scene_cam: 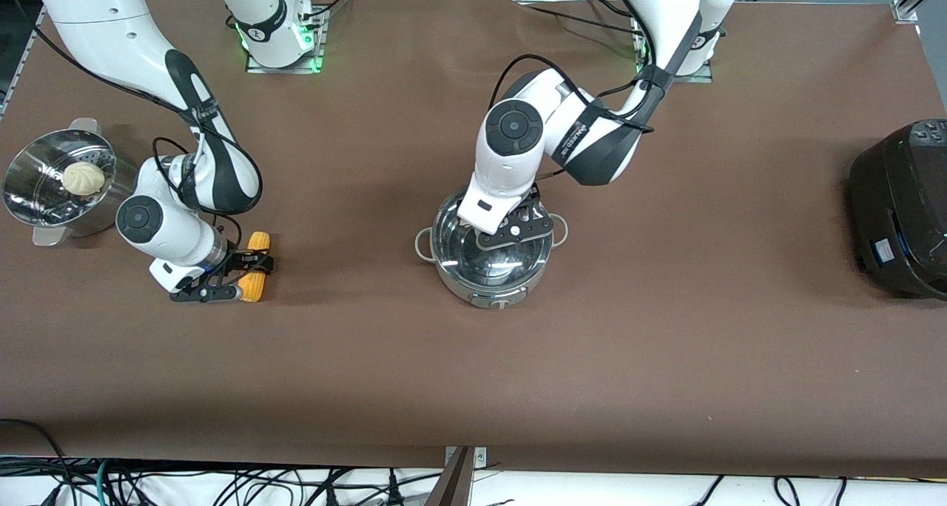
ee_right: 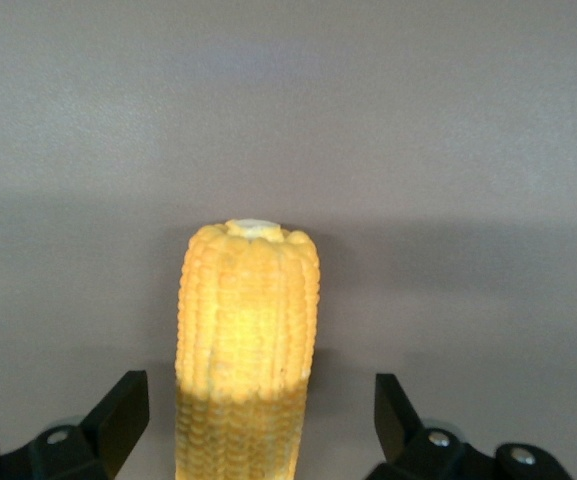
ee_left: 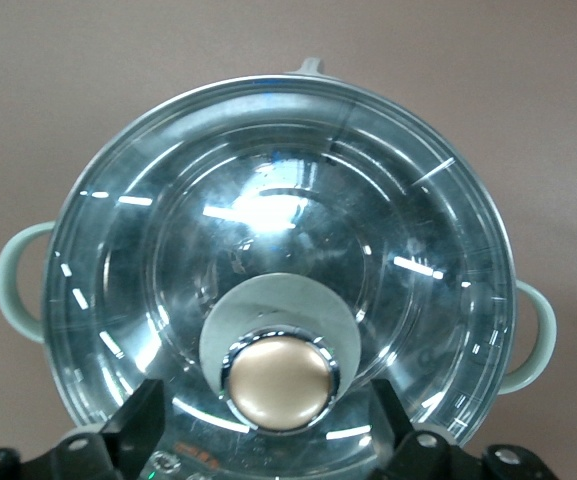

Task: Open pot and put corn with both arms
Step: 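Grasp the glass lid knob with the left gripper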

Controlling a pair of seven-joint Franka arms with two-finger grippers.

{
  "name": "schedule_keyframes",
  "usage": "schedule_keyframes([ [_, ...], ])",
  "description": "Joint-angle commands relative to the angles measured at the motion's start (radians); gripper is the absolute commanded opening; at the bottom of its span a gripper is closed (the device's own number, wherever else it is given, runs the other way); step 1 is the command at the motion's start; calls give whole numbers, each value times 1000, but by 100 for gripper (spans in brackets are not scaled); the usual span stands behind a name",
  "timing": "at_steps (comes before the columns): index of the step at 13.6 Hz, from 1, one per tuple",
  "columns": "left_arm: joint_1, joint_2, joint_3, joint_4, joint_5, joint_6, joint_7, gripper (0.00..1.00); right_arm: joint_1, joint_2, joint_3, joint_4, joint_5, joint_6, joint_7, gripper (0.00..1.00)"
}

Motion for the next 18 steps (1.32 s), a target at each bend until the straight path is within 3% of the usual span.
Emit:
schedule_keyframes([
  [1,-19,27,23,65,24,-17,-18,87,-6,-2,4,-15,9,10,6,100],
  [4,-21,30,27,65,25,-17,-18,75,-6,-2,6,-20,9,9,8,98],
  [5,-26,35,27,65,41,-17,-18,74,-6,-2,6,-20,9,9,6,78],
  [7,-30,46,26,65,61,-15,-23,73,-6,-5,6,-20,7,-16,-5,28],
  [8,-32,49,27,65,61,-15,-24,71,-4,-6,7,-15,6,-42,-8,10],
  [9,-32,49,27,66,61,-15,-24,67,-4,-8,7,-9,4,-65,-8,1],
  [13,-32,47,33,72,59,-15,-24,48,-1,-8,7,-9,4,-71,-8,0],
  [15,-32,46,33,80,58,-17,-24,11,-1,-9,7,-8,4,-71,-8,0],
  [16,-32,44,33,80,58,-17,-23,0,0,-11,7,3,4,-72,-8,0],
  [18,-30,36,33,80,56,-25,-20,0,0,-20,7,15,4,-74,-11,0],
])
